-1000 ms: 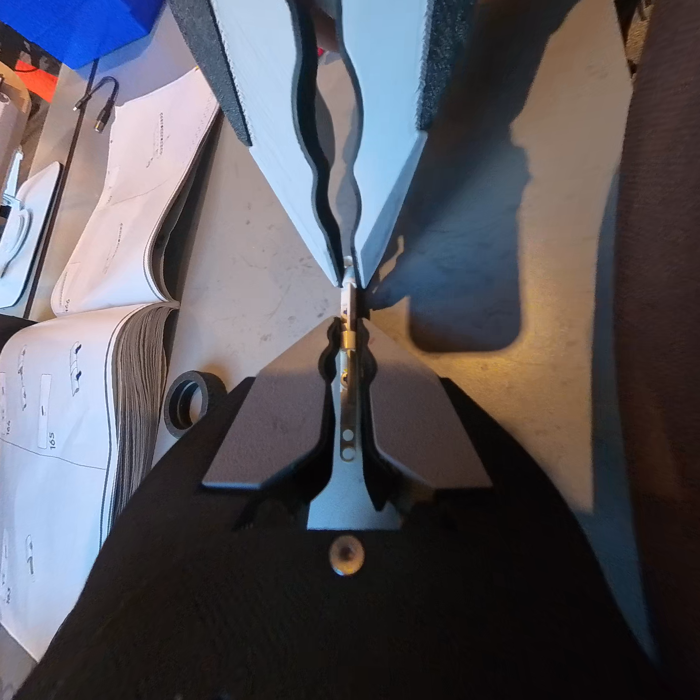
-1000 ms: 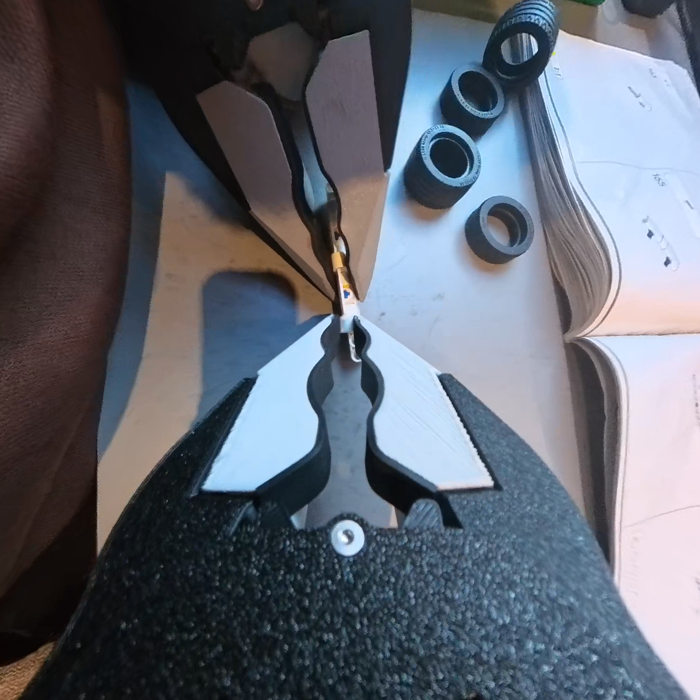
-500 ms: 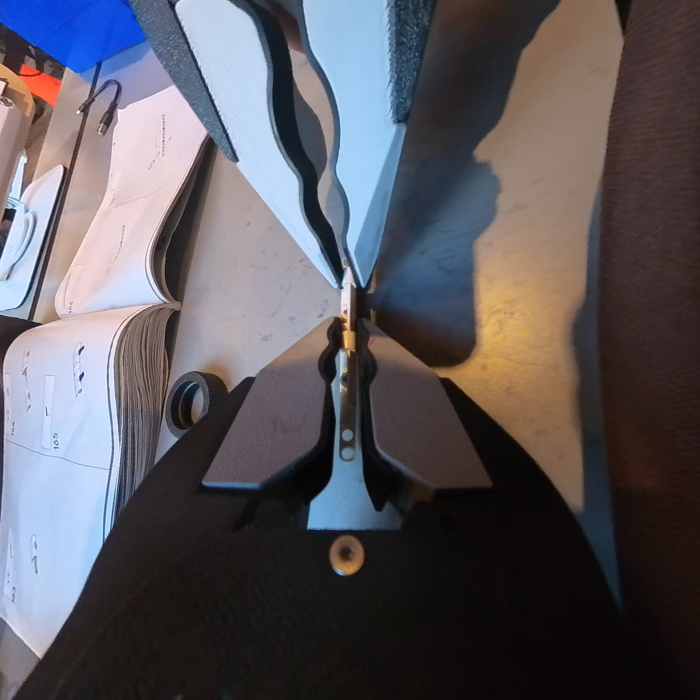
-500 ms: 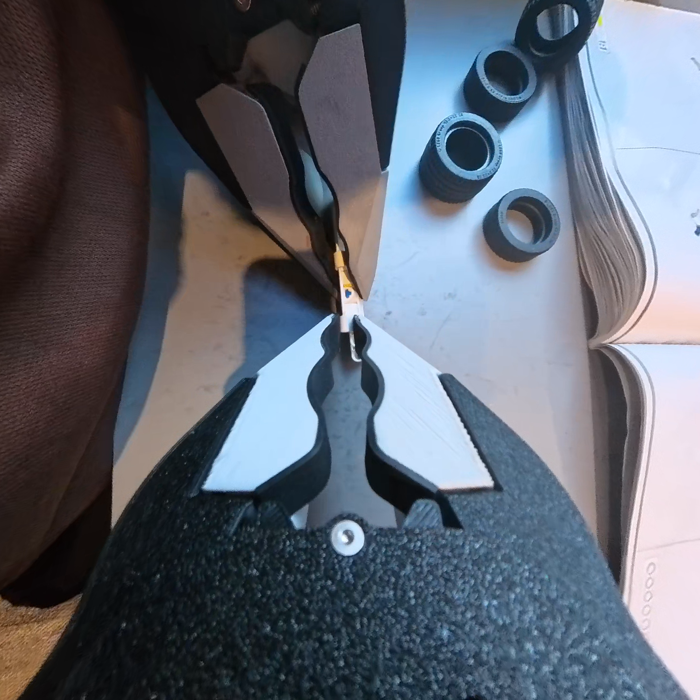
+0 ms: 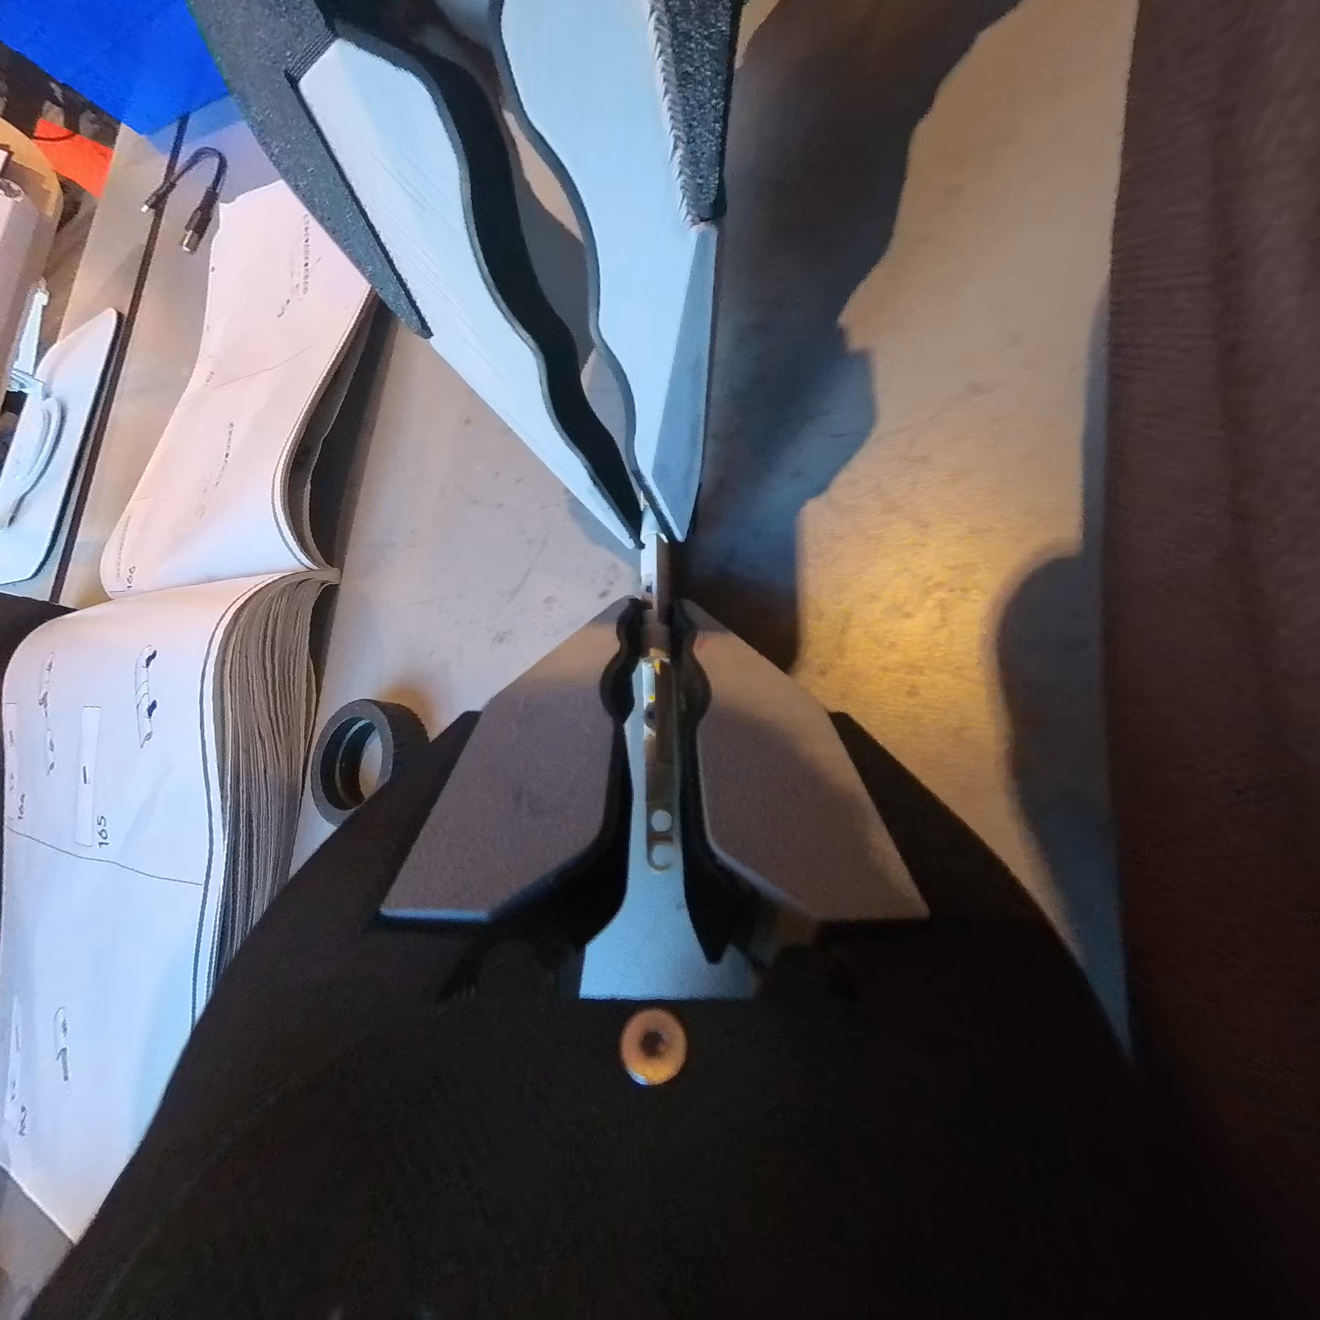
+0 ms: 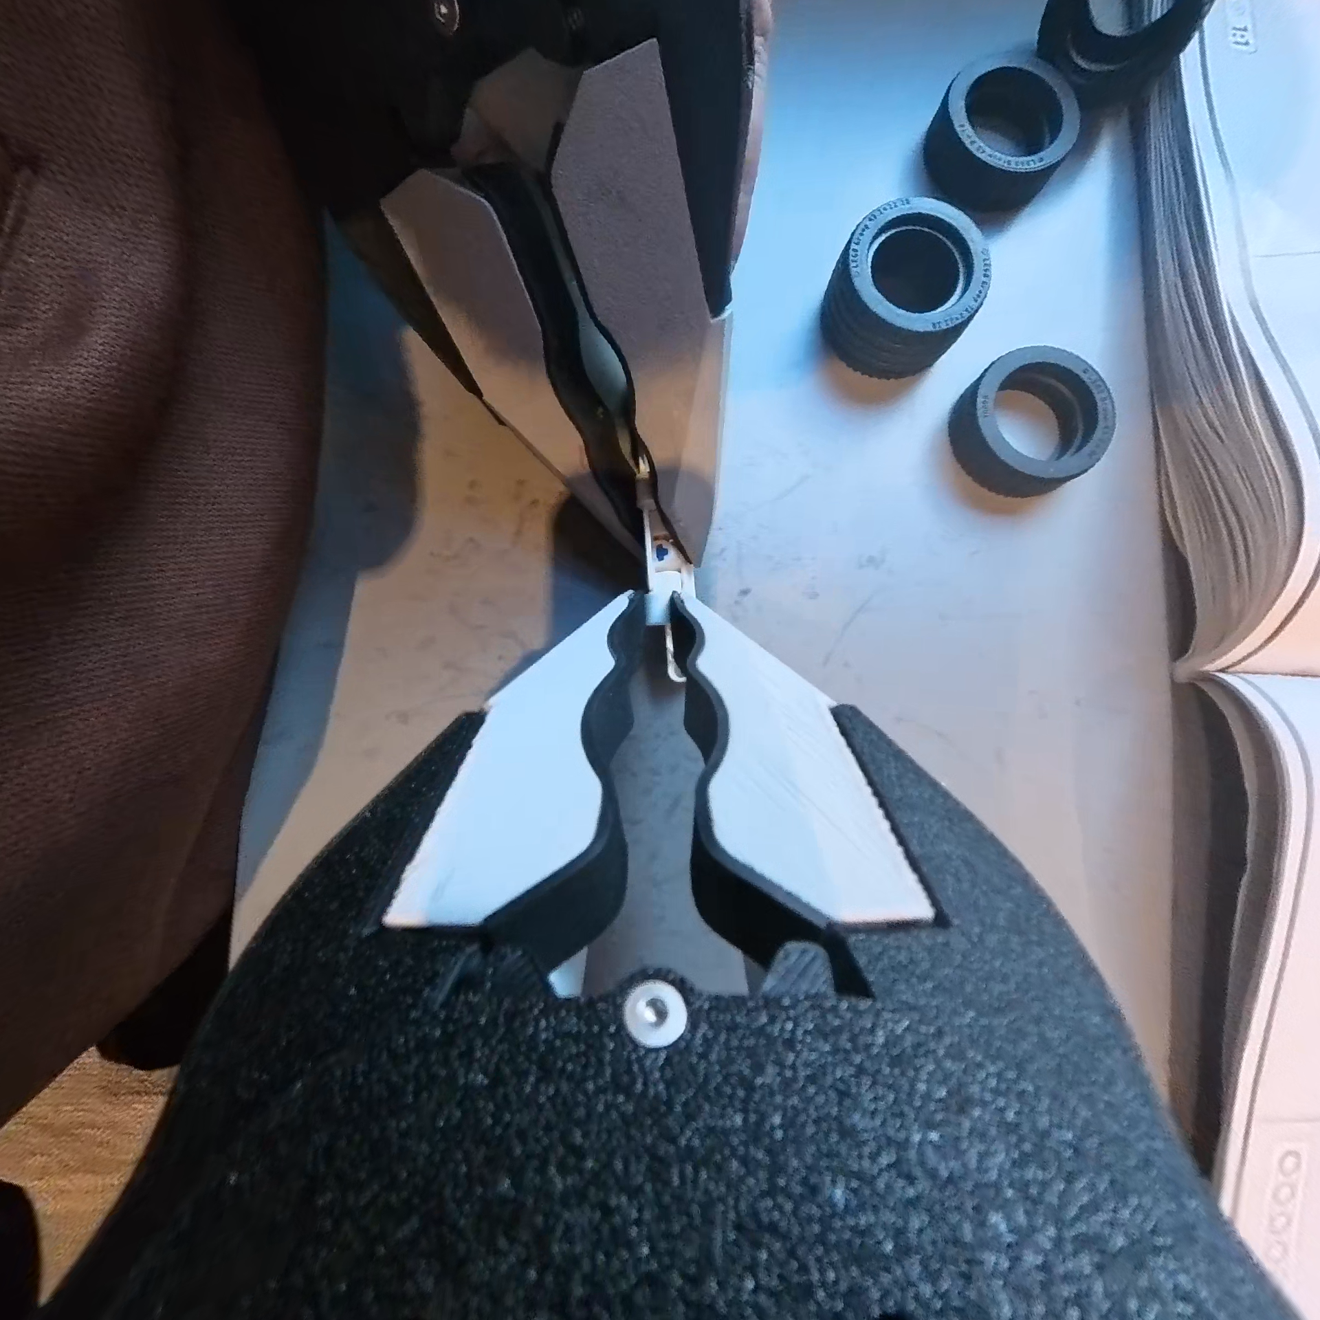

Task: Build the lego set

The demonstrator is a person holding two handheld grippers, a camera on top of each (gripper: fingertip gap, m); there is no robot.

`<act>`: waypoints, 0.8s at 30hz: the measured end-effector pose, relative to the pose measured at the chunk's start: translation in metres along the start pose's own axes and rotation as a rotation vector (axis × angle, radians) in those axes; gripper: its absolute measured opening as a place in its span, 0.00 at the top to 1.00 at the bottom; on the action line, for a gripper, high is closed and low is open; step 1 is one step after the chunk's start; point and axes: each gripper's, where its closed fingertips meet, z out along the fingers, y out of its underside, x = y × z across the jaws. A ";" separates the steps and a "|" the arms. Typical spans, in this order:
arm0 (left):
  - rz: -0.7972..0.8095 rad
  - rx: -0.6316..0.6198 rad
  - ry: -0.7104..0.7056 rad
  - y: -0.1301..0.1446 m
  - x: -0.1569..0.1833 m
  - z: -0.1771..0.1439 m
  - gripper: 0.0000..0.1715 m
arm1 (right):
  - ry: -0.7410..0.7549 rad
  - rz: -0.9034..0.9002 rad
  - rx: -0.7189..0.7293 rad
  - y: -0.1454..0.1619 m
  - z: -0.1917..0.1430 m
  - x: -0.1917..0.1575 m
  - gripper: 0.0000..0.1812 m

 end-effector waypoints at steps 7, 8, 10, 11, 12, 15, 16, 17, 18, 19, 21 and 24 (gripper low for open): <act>-0.011 -0.001 0.009 0.000 0.000 0.000 0.97 | -0.085 -0.083 -0.131 0.001 0.000 0.001 0.96; -0.011 -0.001 0.009 0.000 0.000 0.000 0.97 | -0.092 -0.085 -0.163 0.002 0.000 0.001 0.96; -0.011 -0.002 0.005 0.000 0.000 0.000 0.97 | -0.104 -0.085 -0.220 0.003 -0.001 0.001 0.96; -0.014 -0.003 0.005 0.000 0.000 0.001 0.97 | -0.112 -0.092 -0.248 0.003 -0.001 0.001 0.96; -0.018 -0.005 0.006 -0.001 0.000 0.001 0.97 | -0.127 -0.095 -0.267 0.003 -0.001 0.001 0.96; -0.040 -0.011 0.015 0.000 0.000 0.001 0.97 | -0.178 -0.073 -0.274 0.003 0.000 0.002 0.96; -0.044 -0.013 0.014 0.000 0.000 0.001 0.97 | -0.183 -0.077 -0.273 0.003 0.000 0.002 0.96; -0.058 -0.016 0.018 0.000 0.000 0.000 0.97 | -0.189 -0.069 -0.274 0.003 0.001 0.003 0.96; -0.071 -0.018 0.024 0.000 0.000 0.000 0.97 | -0.189 -0.064 -0.287 0.003 0.001 0.003 0.96; -0.076 -0.020 0.026 0.000 0.000 0.000 0.97 | -0.180 -0.079 -0.309 0.003 0.001 0.003 0.96; -0.061 -0.021 0.012 0.000 0.000 0.000 0.97 | -0.155 -0.123 -0.354 0.003 0.001 0.003 0.96; -0.067 -0.027 0.008 0.000 0.000 0.000 0.97 | -0.136 -0.137 -0.383 0.004 0.001 0.002 0.96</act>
